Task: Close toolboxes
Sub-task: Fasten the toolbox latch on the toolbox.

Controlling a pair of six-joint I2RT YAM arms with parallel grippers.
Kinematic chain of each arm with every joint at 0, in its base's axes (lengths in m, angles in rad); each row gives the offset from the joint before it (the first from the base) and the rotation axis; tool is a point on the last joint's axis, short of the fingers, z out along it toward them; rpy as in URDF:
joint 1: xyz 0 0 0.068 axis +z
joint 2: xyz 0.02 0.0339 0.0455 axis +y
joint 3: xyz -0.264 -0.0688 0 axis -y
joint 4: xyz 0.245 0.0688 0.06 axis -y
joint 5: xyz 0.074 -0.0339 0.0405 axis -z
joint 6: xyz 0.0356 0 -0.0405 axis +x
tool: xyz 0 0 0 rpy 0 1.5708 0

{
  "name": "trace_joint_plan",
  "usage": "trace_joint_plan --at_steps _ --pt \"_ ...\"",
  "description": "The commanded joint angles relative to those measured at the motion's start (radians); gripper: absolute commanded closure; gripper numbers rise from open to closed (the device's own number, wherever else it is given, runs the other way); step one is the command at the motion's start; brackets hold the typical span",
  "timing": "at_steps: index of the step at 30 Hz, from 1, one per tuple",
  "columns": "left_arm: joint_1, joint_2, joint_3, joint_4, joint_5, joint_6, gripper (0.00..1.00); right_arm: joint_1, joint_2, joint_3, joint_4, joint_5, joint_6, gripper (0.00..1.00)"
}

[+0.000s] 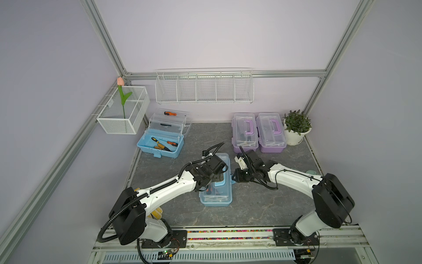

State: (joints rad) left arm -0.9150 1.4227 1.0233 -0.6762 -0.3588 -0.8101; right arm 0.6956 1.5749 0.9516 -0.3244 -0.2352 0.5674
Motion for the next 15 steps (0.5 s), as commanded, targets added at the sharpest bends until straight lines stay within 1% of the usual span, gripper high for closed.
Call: trace_joint_plan --at_steps 1,6,15 --pt "-0.015 0.032 -0.034 -0.096 0.062 0.018 0.06 -0.004 0.004 0.008 -0.029 0.013 -0.012 0.78" --pt "-0.015 0.033 -0.030 -0.097 0.061 0.021 0.07 -0.007 -0.038 0.016 -0.070 0.034 -0.025 0.83" --pt "-0.015 0.033 -0.024 -0.102 0.059 0.025 0.06 -0.012 -0.100 0.026 -0.120 0.051 -0.046 0.84"
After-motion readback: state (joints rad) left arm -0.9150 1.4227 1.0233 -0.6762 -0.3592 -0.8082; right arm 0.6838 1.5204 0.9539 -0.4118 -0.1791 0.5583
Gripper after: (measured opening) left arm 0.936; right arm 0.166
